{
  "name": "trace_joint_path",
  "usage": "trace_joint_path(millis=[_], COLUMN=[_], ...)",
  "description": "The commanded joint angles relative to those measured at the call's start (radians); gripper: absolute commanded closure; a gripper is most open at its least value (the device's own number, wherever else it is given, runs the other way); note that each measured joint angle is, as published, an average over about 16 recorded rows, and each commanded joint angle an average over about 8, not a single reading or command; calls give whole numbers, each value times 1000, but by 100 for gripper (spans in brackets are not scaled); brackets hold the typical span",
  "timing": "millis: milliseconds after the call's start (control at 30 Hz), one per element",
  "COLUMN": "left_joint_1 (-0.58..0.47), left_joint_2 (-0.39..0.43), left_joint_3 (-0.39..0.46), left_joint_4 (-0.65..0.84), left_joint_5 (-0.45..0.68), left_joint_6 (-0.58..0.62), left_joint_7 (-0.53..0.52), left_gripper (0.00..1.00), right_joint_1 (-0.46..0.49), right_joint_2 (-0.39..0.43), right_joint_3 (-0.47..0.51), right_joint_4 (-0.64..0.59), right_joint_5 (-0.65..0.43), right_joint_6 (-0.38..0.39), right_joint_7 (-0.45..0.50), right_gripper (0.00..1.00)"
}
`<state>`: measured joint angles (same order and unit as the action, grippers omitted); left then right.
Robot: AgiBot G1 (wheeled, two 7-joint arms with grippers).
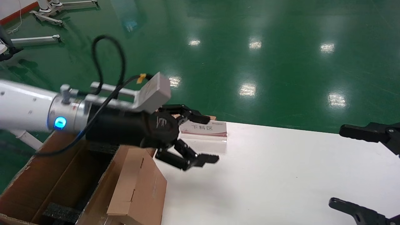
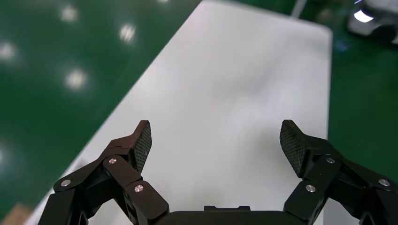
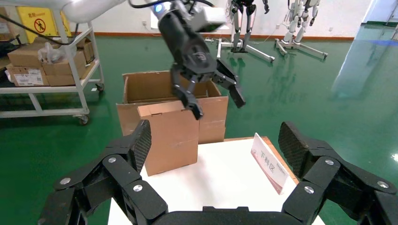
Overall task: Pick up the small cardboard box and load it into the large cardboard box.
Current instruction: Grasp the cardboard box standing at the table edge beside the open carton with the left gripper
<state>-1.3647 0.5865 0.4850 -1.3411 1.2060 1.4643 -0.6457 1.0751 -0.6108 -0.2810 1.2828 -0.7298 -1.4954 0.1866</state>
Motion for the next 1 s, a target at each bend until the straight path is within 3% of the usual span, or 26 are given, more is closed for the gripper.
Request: trace_joint_path(millis=[33, 233, 467, 767, 1000], left_joint_1=[-65, -274, -452, -658, -796], left_joint_2=[6, 76, 119, 170, 202], left_joint_3=[37, 172, 387, 723, 959], left_joint_4=[-2, -2, -5, -7, -9], left_joint_5=[87, 318, 461, 481, 405], left_joint_6=[8, 96, 125, 130, 124], left_joint_7=[-87, -378, -644, -908, -1059], left_gripper=[0, 0, 0, 0, 0], right_joint_1=[0, 0, 0, 0, 1], right_joint_2=[0, 0, 0, 1, 1], right_joint_3=[0, -1, -1, -2, -2], right_joint_4=[0, 0, 0, 0, 0], right_joint_5=[0, 0, 1, 1, 2], right_joint_6=[0, 0, 0, 1, 1], right_joint_7=[0, 0, -1, -1, -1], right_gripper=[0, 0, 0, 0, 0])
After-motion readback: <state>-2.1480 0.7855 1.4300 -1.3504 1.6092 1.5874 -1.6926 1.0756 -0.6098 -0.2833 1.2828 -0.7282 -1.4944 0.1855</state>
